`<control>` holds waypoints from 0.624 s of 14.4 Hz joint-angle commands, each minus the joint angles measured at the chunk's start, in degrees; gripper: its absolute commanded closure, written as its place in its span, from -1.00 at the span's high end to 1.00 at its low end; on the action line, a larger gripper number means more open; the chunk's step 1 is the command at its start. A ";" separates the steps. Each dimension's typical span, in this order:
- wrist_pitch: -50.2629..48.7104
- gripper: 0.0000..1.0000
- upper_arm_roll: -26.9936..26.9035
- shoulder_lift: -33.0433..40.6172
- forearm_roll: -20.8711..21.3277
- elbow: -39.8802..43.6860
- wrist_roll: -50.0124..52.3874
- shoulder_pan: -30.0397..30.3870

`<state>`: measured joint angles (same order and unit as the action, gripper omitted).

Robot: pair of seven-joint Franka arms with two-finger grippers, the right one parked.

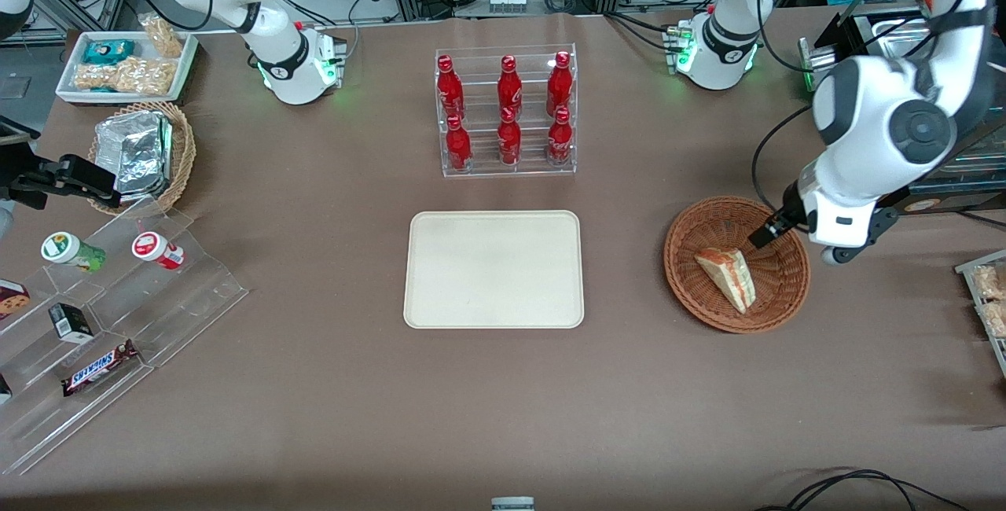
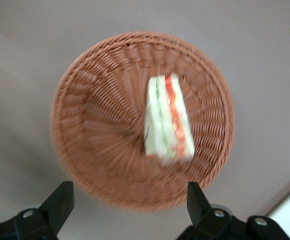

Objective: Place sandwich from basket to tray
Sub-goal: 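Move the left gripper over the sandwich in the wicker basket, then lower the left gripper and close it on the wrapped sandwich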

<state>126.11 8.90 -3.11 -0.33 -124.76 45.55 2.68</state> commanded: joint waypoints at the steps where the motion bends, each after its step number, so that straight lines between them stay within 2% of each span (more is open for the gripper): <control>1: 6.06 1.00 0.32 -3.99 0.15 -0.93 4.64 0.22; 5: 15.29 1.00 0.32 -9.97 0.24 -0.84 4.82 0.22; 9: 16.36 1.00 0.59 -11.12 0.15 0.57 4.99 0.13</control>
<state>142.53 8.98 -13.97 -0.32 -125.58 49.32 2.67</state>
